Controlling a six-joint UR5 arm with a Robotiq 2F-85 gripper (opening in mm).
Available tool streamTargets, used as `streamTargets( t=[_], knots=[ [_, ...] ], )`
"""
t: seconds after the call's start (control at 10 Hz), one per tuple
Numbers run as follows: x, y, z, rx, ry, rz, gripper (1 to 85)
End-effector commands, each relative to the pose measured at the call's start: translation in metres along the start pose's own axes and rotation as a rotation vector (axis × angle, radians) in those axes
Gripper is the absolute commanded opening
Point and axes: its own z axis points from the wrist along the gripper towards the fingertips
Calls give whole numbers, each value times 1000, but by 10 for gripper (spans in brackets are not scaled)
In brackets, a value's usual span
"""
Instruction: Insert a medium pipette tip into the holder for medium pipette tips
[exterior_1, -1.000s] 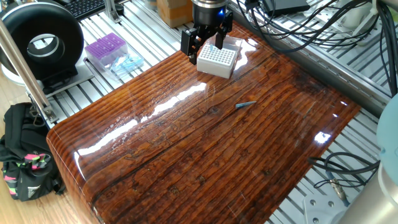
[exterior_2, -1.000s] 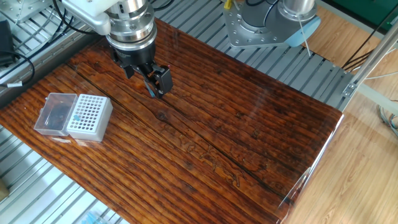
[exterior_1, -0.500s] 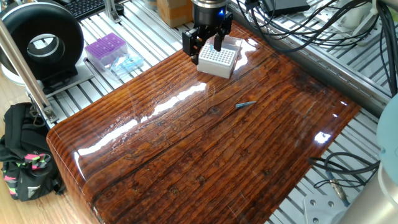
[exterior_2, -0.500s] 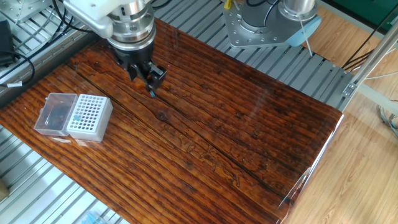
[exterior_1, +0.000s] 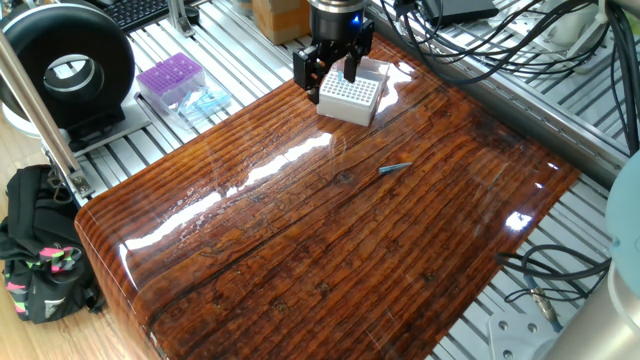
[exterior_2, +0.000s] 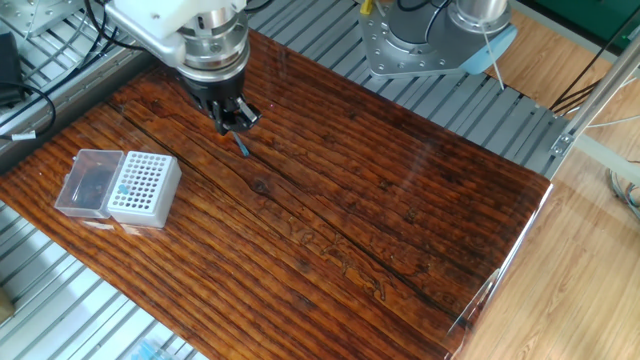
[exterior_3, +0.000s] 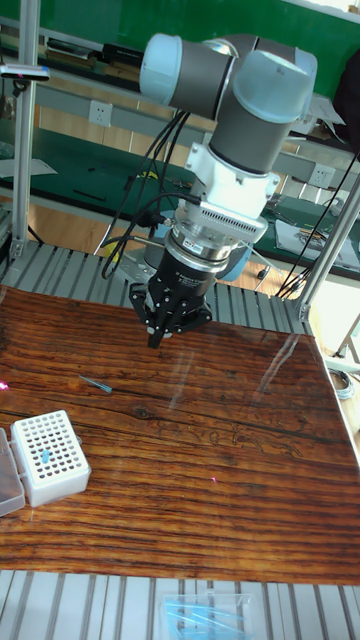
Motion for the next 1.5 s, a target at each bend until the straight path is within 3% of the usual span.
streamTargets(
  t=[0.0, 0.2, 0.3, 0.5, 0.6, 0.7, 0.8, 0.9, 1.1, 1.2, 1.3, 1.4],
  knots=[
    [5, 3, 7, -1, 17, -74, 10],
    [6, -2, 14, 12, 20, -184, 10],
    [3, -6, 20, 27, -1, -229, 10],
    [6, 1, 41, -15, -30, -305, 10],
    [20, 0, 50, -30, 3, -384, 10],
    [49, 6, 59, -95, 88, -501, 10],
    [86, 20, 60, -184, 193, -522, 10],
    [103, 12, 58, -183, 254, -544, 10],
    [67, -58, 61, 134, 200, -575, 10],
    [74, -57, 57, 150, 240, -595, 10],
    [73, -36, 58, 90, 227, -592, 10],
    [74, -38, 56, 111, 243, -607, 10]
  ],
)
